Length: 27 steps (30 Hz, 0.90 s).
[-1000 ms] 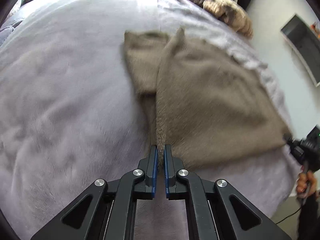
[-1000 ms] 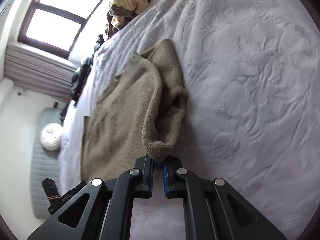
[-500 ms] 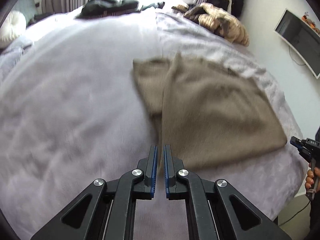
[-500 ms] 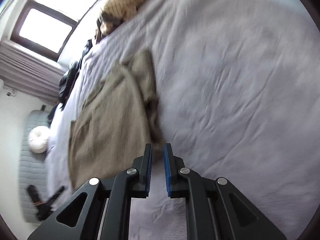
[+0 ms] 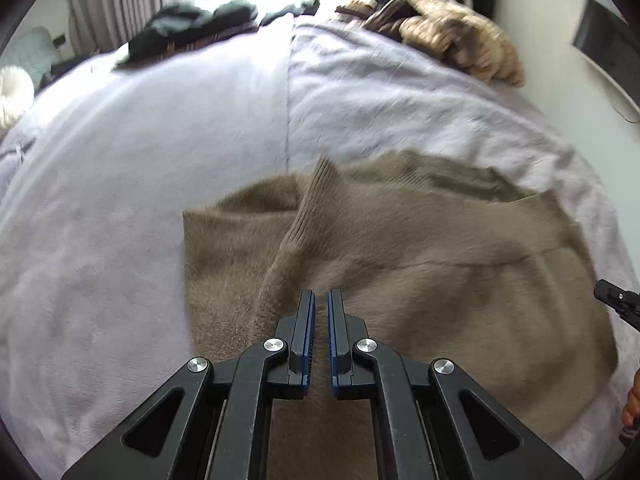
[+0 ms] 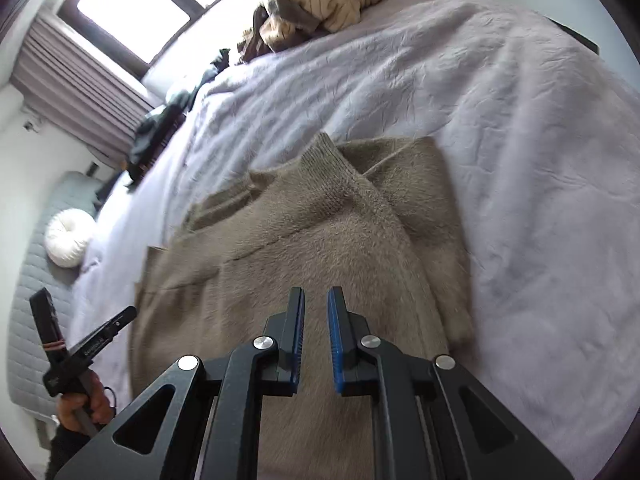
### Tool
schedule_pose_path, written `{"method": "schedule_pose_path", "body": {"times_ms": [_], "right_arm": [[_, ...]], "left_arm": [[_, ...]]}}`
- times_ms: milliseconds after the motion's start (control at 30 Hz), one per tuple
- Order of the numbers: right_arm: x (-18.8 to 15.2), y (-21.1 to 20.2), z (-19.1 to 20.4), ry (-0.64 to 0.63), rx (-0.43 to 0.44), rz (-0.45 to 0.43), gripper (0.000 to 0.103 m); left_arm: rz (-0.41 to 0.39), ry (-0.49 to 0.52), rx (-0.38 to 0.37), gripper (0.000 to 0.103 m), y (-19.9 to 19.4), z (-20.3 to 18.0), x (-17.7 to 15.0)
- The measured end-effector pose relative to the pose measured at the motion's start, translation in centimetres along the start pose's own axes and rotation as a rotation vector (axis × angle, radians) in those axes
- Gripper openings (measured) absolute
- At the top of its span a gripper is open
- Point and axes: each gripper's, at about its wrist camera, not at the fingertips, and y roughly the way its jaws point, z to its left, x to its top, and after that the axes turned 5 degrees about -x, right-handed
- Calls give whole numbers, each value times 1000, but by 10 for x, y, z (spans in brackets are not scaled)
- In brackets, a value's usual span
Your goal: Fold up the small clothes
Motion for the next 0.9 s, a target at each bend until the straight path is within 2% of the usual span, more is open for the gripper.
{"method": "schedule_pose_path", "body": {"times_ms": [67,100,267,467,900], "right_arm": [[2,14,-12,13,-29,28,13],[1,17,-19,27,-28,33,8],[-1,15,-44,93,14,13,5],[-7,0,-44,77,6,14,10],[-45,-27,-41,109,46,36,10]], "left_arm": [[8,-28,-26,7,9,12,-4],[4,-40,-39,7,10,16,-5],[-4,-61,-41,7,5,27,-8],[-6,-63,-34,7,-10,25,-17],[-14,-54,-9,7,-46,20,-50]]}}
